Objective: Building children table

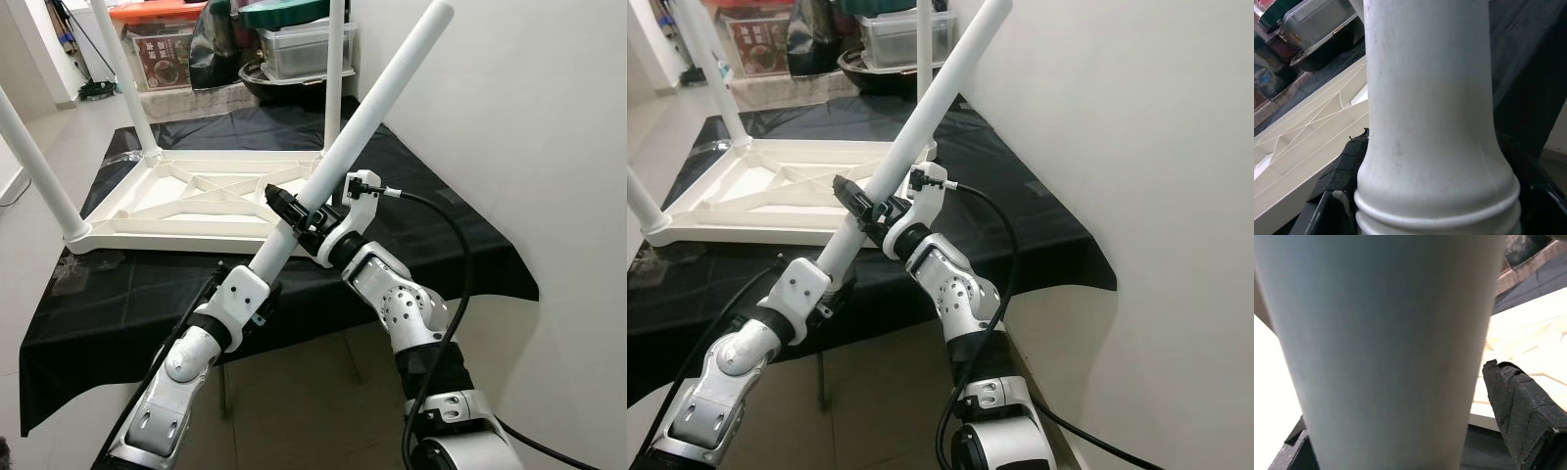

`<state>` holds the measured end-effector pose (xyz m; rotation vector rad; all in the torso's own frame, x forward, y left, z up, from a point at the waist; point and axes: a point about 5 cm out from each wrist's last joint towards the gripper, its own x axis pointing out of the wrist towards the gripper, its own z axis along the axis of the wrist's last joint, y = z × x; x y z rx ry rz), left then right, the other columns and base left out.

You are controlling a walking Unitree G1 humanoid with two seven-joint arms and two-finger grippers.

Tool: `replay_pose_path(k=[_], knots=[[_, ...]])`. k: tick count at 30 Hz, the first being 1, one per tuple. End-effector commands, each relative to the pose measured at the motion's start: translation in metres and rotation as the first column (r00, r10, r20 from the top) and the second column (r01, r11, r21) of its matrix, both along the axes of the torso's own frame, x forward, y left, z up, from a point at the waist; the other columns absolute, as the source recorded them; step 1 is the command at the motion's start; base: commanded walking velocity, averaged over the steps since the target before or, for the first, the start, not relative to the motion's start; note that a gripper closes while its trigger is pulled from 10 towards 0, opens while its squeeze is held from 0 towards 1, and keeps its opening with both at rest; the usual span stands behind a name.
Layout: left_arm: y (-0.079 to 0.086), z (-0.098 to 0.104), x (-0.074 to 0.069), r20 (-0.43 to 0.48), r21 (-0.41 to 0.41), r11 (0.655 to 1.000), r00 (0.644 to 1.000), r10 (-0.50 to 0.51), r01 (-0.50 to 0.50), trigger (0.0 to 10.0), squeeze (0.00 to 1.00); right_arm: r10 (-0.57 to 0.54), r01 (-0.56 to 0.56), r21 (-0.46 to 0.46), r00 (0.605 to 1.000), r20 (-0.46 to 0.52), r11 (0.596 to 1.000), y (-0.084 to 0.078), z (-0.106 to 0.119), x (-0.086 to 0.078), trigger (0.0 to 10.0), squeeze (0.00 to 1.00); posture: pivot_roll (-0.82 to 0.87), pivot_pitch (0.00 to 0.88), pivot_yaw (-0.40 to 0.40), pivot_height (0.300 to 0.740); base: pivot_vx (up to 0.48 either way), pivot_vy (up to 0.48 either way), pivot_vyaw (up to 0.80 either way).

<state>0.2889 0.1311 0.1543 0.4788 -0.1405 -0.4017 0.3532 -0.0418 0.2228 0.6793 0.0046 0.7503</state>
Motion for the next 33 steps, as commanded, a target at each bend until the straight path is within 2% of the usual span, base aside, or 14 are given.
replay_pose_path(k=[1,2,3,4,5,23,27,29,30,33], knots=[[-0.0033,0.0011,-0.0046,0.016,0.010,0.999,0.999,-0.036,0.036,10.0,0.00,0.050,-0.050,0.013,0.999,0.013,0.999,0.0145,0.0054,-0.0041,9.8,0.00,-0.04,0.041,0.014,0.734,0.000,0.000,0.00],[-0.0033,0.0011,-0.0046,0.016,0.010,0.999,0.999,-0.036,0.036,10.0,0.00,0.050,-0.050,0.013,0.999,0.013,0.999,0.0145,0.0054,-0.0041,9.8,0.00,-0.04,0.041,0.014,0.734,0.000,0.000,0.00],[-0.0033,0.0006,-0.0050,0.014,0.011,0.999,0.999,-0.037,0.037,10.0,0.00,0.055,-0.055,0.006,0.998,0.016,0.998,0.0151,0.0046,-0.0049,5.9,0.00,-0.04,0.041,0.014,0.734,0.000,0.000,0.00],[-0.0033,0.0006,-0.0050,0.014,0.011,0.999,0.999,-0.037,0.037,10.0,0.00,0.055,-0.055,0.006,0.998,0.016,0.998,0.0151,0.0046,-0.0049,5.9,0.00,-0.04,0.041,0.014,0.734,0.000,0.000,0.00],[-0.0032,0.0001,-0.0054,0.013,0.012,0.999,0.999,-0.039,0.039,10.0,0.00,0.059,-0.059,0.001,0.998,0.017,0.998,0.0155,0.0033,-0.0057,0.0,0.00,-0.04,0.036,0.016,0.734,0.000,0.000,0.00],[-0.0014,0.0000,-0.0041,0.006,0.012,0.999,0.999,-0.038,0.038,10.0,0.00,0.071,-0.071,-0.007,0.997,0.023,0.997,0.0167,-0.0003,-0.0096,0.0,0.00,-0.04,0.027,0.018,0.734,0.000,0.000,0.00],[0.0001,-0.0071,-0.0029,-0.073,-0.027,0.999,0.997,-0.025,0.023,10.0,0.00,0.065,-0.065,-0.001,0.998,0.018,0.998,0.0164,-0.0009,-0.0097,0.0,0.00,-0.04,0.022,0.019,0.734,0.000,0.000,0.00],[0.0009,-0.0083,-0.0029,-0.080,-0.027,1.000,0.997,-0.015,0.013,10.0,0.00,0.064,-0.064,-0.003,0.998,0.020,0.998,0.0167,-0.0008,-0.0099,0.0,0.00,-0.04,0.021,0.018,0.734,0.000,0.000,0.00],[0.0014,-0.0079,-0.0029,-0.073,-0.025,1.000,0.997,-0.012,0.011,10.0,1.00,0.062,-0.062,0.000,0.998,0.020,0.998,0.0167,-0.0007,-0.0099,0.0,0.00,-0.04,0.021,0.018,0.734,0.000,0.000,0.00],[0.0023,-0.0079,-0.0031,-0.068,-0.019,1.000,0.998,-0.011,0.010,10.0,1.00,0.060,-0.060,0.004,0.998,0.019,0.998,0.0163,-0.0003,-0.0098,0.0,0.00,-0.04,0.021,0.018,0.734,0.000,0.000,0.00]])
